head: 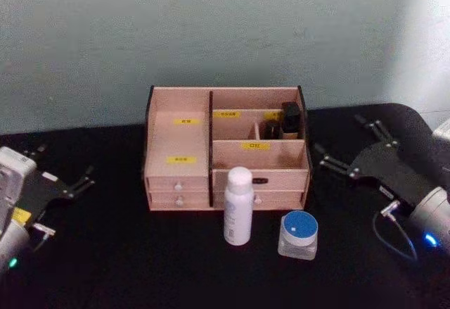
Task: Pick up the facial cleanser and watermelon frost from the table and place them into the tiered storage box.
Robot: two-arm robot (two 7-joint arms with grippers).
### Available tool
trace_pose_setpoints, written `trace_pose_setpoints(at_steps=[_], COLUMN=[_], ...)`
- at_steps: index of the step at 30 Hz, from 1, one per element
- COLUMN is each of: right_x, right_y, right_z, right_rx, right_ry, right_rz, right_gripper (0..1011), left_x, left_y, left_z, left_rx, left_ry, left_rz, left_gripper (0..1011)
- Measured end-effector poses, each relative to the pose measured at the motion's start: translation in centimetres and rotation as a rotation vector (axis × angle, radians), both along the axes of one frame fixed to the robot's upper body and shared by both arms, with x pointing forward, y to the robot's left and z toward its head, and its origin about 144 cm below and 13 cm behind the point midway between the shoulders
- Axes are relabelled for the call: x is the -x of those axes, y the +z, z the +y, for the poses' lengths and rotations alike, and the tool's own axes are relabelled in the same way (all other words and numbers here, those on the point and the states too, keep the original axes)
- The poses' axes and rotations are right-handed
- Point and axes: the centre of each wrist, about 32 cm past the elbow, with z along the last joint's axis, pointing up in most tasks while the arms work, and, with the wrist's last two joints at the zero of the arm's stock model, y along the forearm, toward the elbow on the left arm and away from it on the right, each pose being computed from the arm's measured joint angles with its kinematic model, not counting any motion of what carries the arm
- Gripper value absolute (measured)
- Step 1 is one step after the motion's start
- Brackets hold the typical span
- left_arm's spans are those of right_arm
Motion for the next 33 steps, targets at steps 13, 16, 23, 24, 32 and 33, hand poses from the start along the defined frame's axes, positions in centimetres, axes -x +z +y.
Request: trace_pose_setpoints(at_steps=[13, 16, 23, 24, 32, 33], right_x=[1.7, 1.9, 1.6, 1.5, 0.3, 0.0], right_y=[-0.5, -0.9, -1.9, -2.1, -2.9, -3.1], right_z=[1.6, 2.0, 3.0, 3.2, 4.4, 4.6], right_rx=[-0.002, 0.003, 0.006, 0.007, 0.013, 0.015], right_ry=[0.247, 0.288, 0.331, 0.336, 0.348, 0.348], right_rz=[0.077, 0.101, 0.144, 0.153, 0.195, 0.202], right_gripper=[1003, 1003, 1003, 1003, 1003, 1002], left_x=[0.0, 0.0, 0.0, 0.0, 0.0, 0.0], left_y=[0.0, 0.0, 0.0, 0.0, 0.0, 0.0], left_z=[0.0, 0.0, 0.0, 0.0, 0.0, 0.0], left_rx=[0.0, 0.0, 0.0, 0.0, 0.0, 0.0], left_ry=[0.0, 0.0, 0.0, 0.0, 0.0, 0.0], left_rz=[0.0, 0.0, 0.0, 0.0, 0.0, 0.0], left_gripper=[1001, 1001, 1001, 1001, 1001, 1001])
